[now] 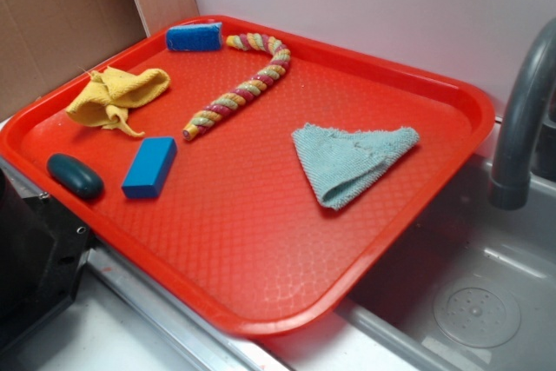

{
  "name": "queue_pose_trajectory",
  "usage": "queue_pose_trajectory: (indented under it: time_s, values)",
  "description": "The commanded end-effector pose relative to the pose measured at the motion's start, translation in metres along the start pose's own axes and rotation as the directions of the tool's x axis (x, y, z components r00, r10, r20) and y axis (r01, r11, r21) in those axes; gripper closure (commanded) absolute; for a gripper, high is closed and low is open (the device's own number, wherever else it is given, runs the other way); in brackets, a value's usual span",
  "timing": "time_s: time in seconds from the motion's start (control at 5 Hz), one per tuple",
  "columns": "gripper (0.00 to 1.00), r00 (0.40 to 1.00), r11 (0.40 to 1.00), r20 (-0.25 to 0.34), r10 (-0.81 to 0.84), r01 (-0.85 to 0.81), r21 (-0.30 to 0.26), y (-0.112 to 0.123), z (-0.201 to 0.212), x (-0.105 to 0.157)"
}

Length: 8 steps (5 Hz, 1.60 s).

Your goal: Grab the blue cloth.

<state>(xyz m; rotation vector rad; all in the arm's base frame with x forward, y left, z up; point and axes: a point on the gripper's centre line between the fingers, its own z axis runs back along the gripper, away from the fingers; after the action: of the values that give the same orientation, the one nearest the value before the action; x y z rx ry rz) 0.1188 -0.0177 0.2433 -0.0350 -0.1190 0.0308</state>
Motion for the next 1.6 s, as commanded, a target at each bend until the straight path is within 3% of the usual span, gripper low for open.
queue_pose_trajectory:
  time_s: [0.0, 0.2, 0.4, 0.6, 1.0, 1.2, 1.4]
  values:
    - [0.00, 1.000, 1.000, 0.000, 0.000, 0.000, 0.000, 0.000, 0.000, 0.000]
    - [0.00, 0.979, 0.978, 0.004, -0.204, 0.203, 0.048, -0.044, -0.038, 0.037]
    - [0.00, 0.929, 0.925, -0.002, -0.371, 0.370, 0.088, -0.073, -0.069, 0.055]
    - [0.00, 0.831, 0.829, 0.007, -0.556, 0.554, 0.074, -0.085, -0.102, 0.056]
    - [0.00, 0.831, 0.829, 0.007, -0.556, 0.554, 0.074, -0.085, -0.102, 0.056]
    - [0.00, 0.883, 0.884, 0.045, -0.467, 0.468, -0.001, -0.068, -0.126, 0.050]
    - [0.00, 0.940, 0.941, -0.032, -0.339, 0.338, -0.024, -0.096, -0.158, 0.063]
